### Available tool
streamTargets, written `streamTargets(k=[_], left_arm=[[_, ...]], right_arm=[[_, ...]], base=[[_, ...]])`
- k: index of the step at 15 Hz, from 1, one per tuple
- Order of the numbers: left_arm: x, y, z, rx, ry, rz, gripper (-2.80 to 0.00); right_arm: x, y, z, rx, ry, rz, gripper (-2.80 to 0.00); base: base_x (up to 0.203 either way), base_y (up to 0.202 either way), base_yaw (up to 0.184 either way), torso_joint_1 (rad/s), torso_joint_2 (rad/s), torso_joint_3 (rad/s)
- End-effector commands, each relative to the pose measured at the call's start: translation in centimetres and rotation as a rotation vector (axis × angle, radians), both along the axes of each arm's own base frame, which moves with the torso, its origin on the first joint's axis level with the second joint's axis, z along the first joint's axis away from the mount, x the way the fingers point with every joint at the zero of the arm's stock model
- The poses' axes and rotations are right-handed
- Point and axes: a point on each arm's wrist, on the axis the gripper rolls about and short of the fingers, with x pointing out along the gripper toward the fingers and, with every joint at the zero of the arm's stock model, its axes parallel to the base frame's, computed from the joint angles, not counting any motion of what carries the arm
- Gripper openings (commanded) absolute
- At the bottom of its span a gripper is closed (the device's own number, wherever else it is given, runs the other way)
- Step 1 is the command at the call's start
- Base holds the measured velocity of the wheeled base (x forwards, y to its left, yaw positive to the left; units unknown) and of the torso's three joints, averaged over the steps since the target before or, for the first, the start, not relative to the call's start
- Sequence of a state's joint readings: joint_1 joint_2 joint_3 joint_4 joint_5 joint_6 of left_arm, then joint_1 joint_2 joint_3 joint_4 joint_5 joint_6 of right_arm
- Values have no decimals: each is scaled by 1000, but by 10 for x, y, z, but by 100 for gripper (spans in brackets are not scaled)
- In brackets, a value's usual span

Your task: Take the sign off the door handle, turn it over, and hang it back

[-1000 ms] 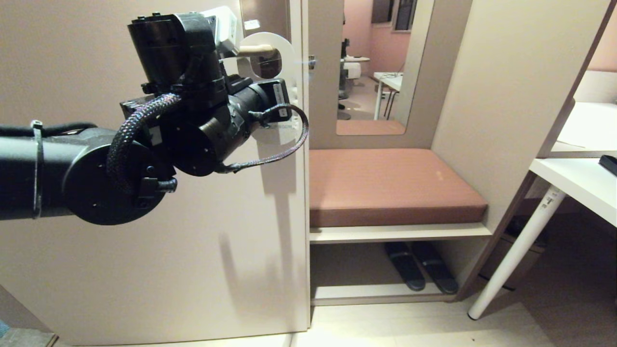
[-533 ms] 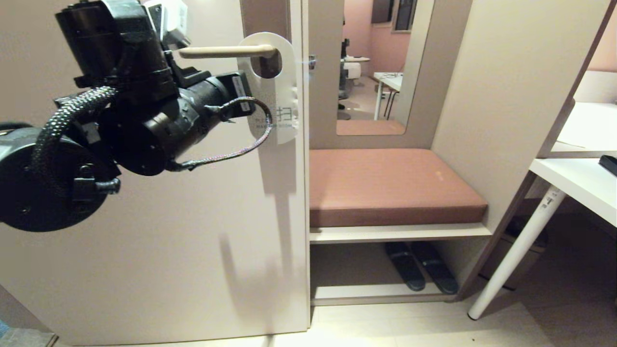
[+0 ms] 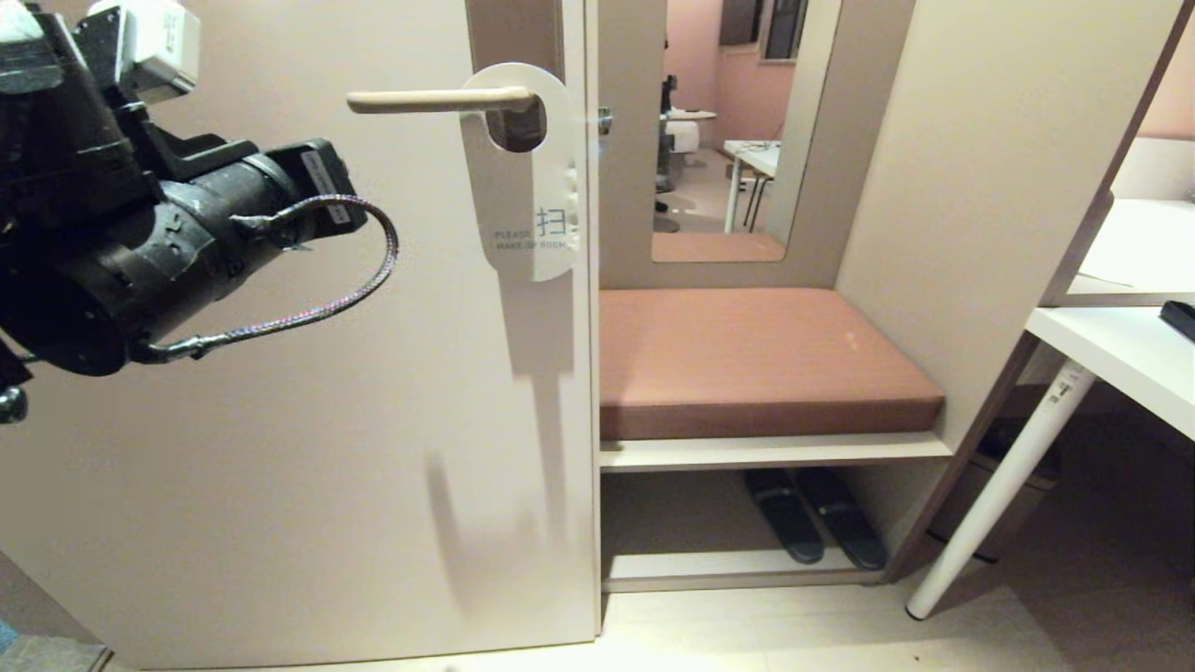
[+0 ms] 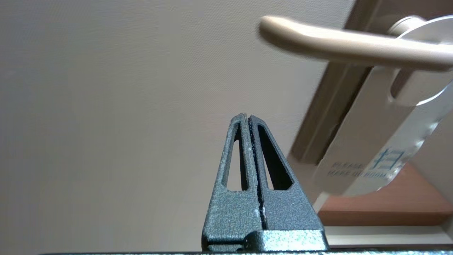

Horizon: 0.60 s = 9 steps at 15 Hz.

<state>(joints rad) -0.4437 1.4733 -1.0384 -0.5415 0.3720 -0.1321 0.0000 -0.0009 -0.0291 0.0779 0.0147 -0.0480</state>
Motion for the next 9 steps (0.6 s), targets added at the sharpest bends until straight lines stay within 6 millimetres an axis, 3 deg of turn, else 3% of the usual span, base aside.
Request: streamTargets(k=[1, 9], left_arm=[[-14, 9, 2, -7, -15, 9, -280], [-73, 42, -43, 48, 69, 41, -280]], right_arm=[[0, 0, 0, -1, 1, 1, -280], [0, 0, 0, -1, 1, 1, -280]], base=[[0, 0, 0, 0, 0, 0], [0, 0, 0, 0, 0, 0]])
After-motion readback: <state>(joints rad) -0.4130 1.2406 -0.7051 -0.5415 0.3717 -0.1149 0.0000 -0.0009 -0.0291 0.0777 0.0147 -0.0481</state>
